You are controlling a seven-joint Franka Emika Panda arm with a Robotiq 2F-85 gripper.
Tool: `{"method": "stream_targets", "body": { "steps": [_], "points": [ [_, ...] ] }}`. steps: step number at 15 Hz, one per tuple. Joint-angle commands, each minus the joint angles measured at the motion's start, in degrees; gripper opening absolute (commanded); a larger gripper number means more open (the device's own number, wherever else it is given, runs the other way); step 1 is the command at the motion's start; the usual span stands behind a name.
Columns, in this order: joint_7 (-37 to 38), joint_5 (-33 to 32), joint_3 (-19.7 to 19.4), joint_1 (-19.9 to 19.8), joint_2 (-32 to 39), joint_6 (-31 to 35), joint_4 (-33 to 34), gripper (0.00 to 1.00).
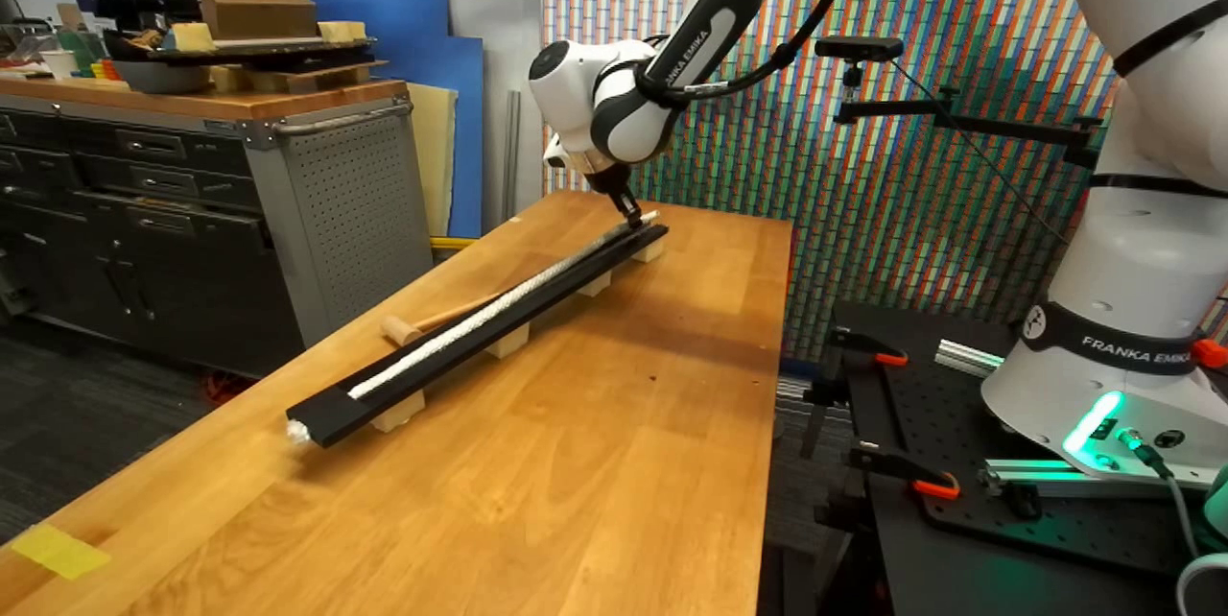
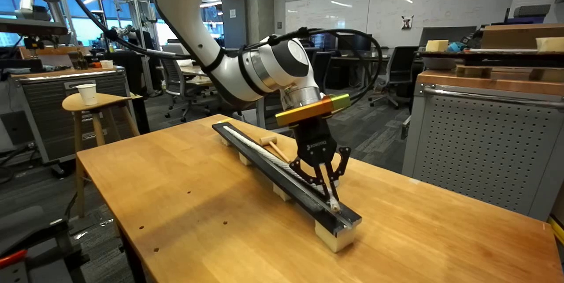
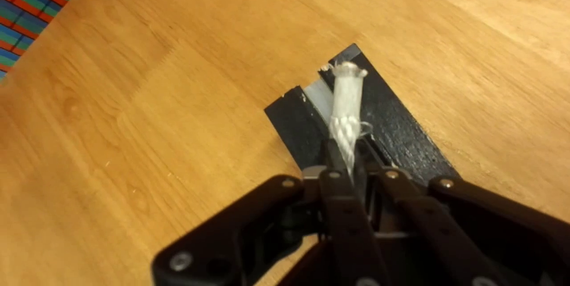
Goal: Align the rope with the black object.
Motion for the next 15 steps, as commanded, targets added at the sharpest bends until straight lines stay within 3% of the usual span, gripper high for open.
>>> {"method": "stream_targets", "body": {
  "steps": [1,15],
  "points": [
    [1.12,-1.14,-1.65,-0.39,-2.48,2.11,-2.45,0.03],
    [8.04,-0.5,-2.0,0.35,-8.54,5.52,-12.11,0.03]
  ]
}}
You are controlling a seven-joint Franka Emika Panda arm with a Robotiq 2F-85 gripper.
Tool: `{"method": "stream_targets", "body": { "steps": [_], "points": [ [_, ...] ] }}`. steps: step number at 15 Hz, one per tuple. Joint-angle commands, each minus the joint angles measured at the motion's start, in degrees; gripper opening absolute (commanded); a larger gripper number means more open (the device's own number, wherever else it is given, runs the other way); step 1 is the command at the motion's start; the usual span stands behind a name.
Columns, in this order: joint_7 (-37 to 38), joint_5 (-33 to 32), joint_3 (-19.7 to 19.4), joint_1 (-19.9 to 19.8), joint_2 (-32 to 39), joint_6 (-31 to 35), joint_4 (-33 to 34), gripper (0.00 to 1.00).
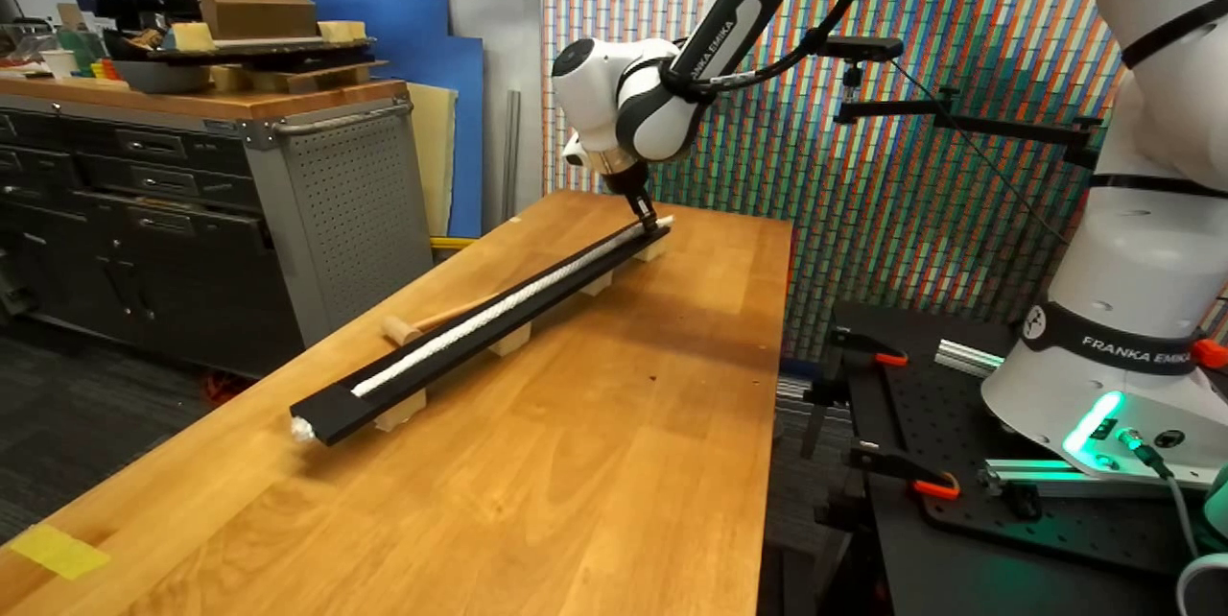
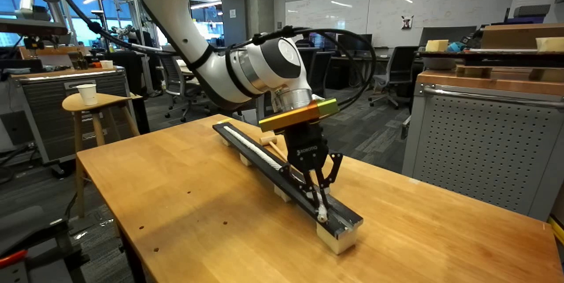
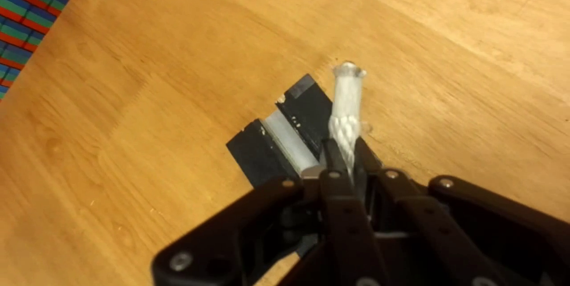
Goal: Align the rope with the black object.
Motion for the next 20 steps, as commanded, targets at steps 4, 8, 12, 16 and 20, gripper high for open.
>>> {"method": "stream_targets", "body": {
  "steps": [4,8,12,16,20],
  "points": [
    [4.52,-0.19,-0.83,0.66,-5.78,1.98,-5.7,0.03],
    [5.38,-0.31,-0.82,0.94,-4.54,1.84,-3.36,0.03],
    [4.49,-1.35,-0.86,1.35,-2.57,1.46,-1.01,0.03],
    [3.79,-2.67,-1.35,1.18,-1.65,1.43,-0.01,0.03],
    [1.74,-6.6,-2.09,1.07,-0.49,0.38,0.89,0.03]
  ]
}}
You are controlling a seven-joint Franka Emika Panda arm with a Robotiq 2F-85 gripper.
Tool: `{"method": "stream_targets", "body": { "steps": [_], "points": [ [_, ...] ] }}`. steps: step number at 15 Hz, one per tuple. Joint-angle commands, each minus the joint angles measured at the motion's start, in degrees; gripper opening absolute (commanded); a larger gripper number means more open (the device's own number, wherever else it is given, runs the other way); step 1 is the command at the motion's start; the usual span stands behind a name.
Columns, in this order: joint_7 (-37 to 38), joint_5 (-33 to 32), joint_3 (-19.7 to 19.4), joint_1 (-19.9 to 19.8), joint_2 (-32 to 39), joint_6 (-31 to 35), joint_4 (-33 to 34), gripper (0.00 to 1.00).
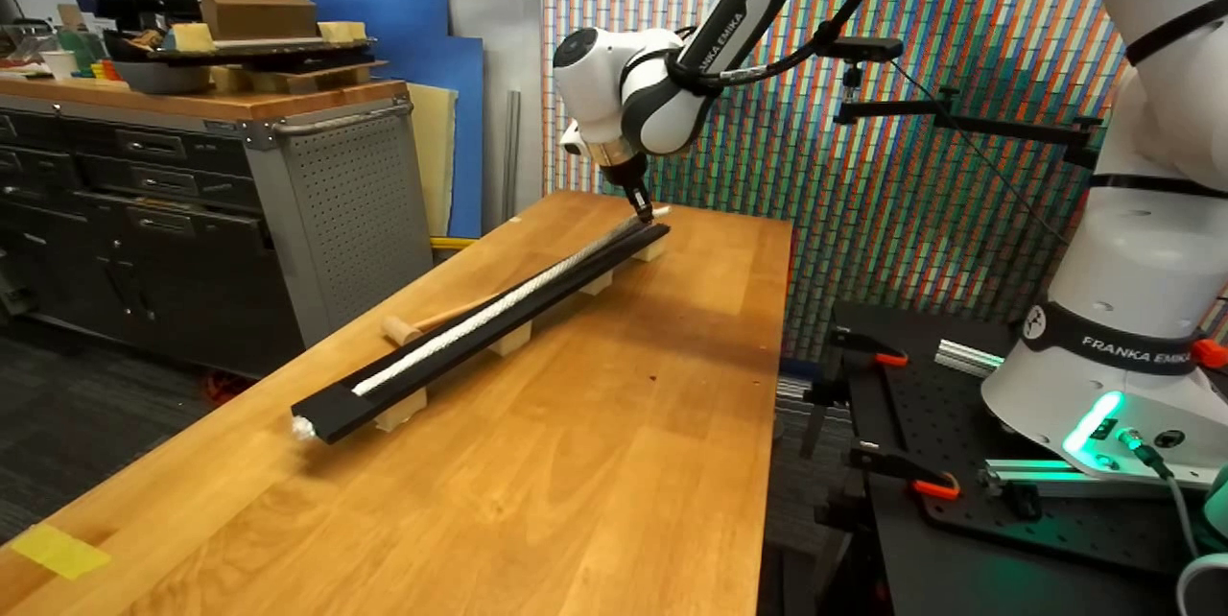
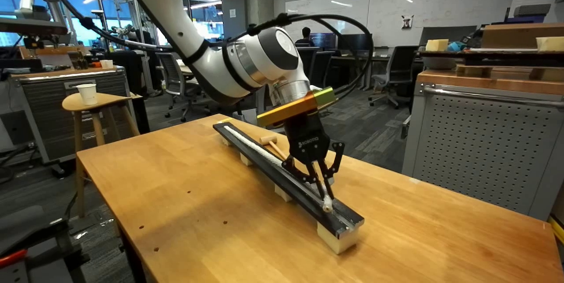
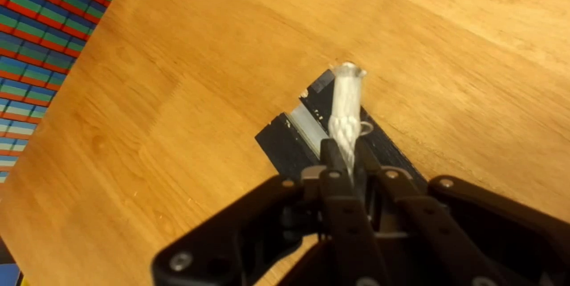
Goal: Align the rope with the black object.
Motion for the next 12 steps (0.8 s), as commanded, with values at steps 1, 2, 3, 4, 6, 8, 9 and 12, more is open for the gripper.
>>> {"method": "stream_targets", "body": {
  "steps": [1,2,3,4,6,8,9,12],
  "points": [
    [-4.34,-3.51,-1.21,0.11,1.36,-1.0,1.81,0.03],
    [-6.35,-3.92,-0.74,-0.4,1.37,-0.01,1.62,0.03],
    [-8.24,-4.01,-0.43,-0.64,1.41,0.11,1.62,0.03],
    [-10.4,-4.02,-0.14,-0.88,1.36,0.41,1.45,0.03],
    [-14.8,-4.23,0.36,-1.21,1.13,1.24,0.9,0.03],
    [-19.11,-4.76,0.56,-1.5,1.08,1.82,0.82,0.03],
    [-20.74,-5.35,0.47,-1.55,1.11,2.16,0.87,0.03],
    [-25.11,-6.27,0.47,-1.95,0.92,3.71,0.77,0.03]
  ]
}}
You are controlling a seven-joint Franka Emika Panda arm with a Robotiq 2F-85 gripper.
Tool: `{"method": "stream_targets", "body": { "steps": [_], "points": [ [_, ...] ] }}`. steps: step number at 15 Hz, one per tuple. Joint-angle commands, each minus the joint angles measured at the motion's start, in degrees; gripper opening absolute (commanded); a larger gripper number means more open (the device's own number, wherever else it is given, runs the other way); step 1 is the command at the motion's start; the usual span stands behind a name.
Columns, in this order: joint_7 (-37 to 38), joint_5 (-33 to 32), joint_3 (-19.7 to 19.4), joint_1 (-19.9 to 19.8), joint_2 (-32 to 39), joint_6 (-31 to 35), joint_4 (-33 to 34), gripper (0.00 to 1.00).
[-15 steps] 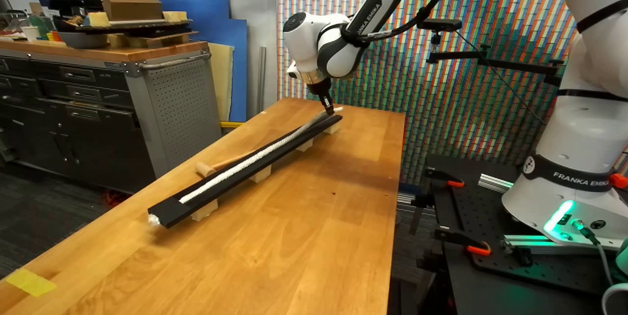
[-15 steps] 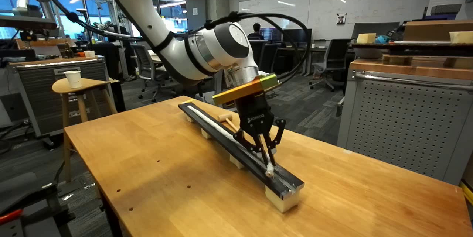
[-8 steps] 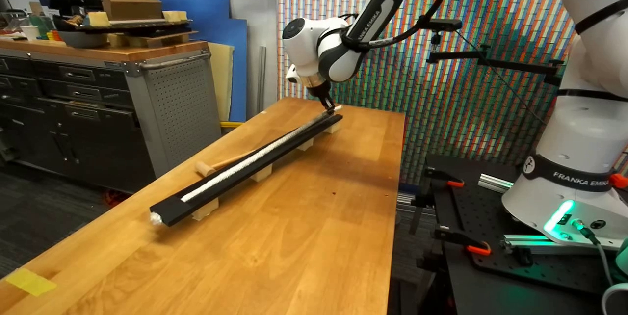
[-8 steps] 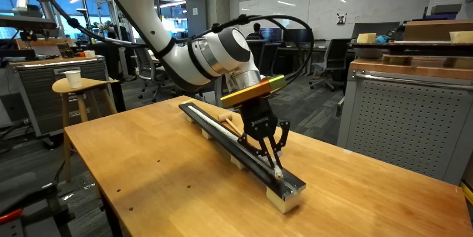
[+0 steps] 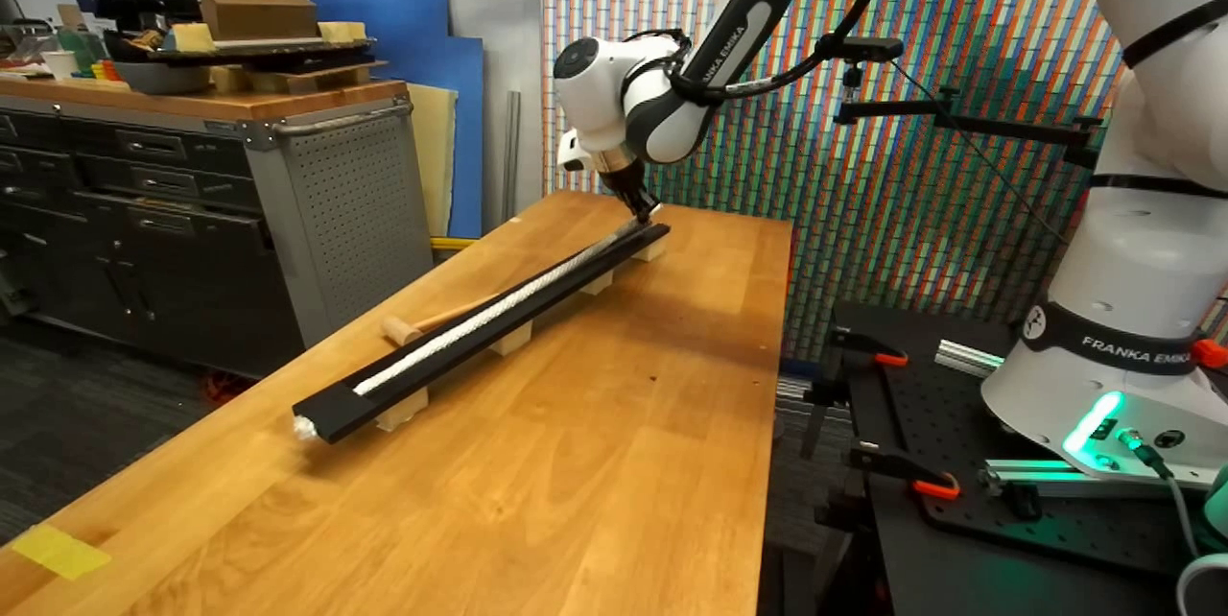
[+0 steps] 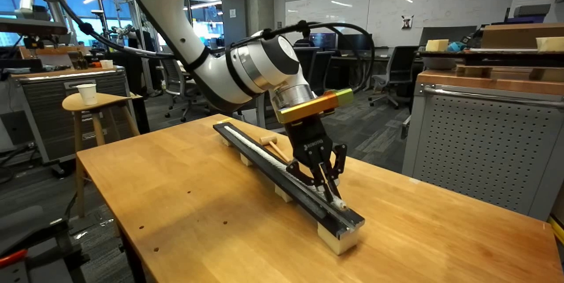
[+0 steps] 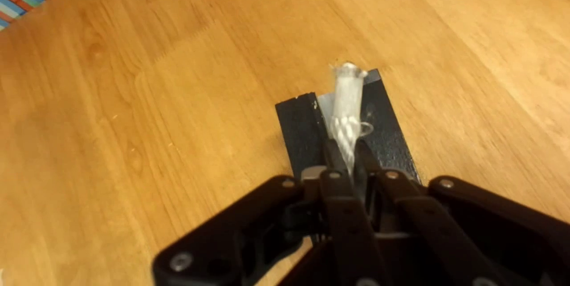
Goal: Align the rope with the black object.
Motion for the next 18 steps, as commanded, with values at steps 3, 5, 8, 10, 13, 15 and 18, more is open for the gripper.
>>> {"method": "stream_targets", "body": {
  "steps": [3,5,8,10,13,15,18],
  "points": [
    [-7.83,-1.89,0.34,-2.09,-0.42,3.11,0.09,0.03],
    [-9.27,-1.49,0.27,-2.36,-0.44,3.88,-0.04,0.03],
    [-9.76,-1.28,-0.01,-2.33,-0.5,4.05,-0.46,0.03],
    [-8.57,-1.45,-0.29,-2.02,-0.68,3.88,-1.05,0.03],
    [-6.57,-1.61,-0.56,-1.43,-0.93,3.3,-2.22,0.03],
    [-5.46,-1.71,-0.6,-1.12,-0.72,3.03,-2.53,0.03],
    [-4.31,-1.85,-0.48,-0.75,-0.3,2.88,-2.3,0.03]
  ]
}}
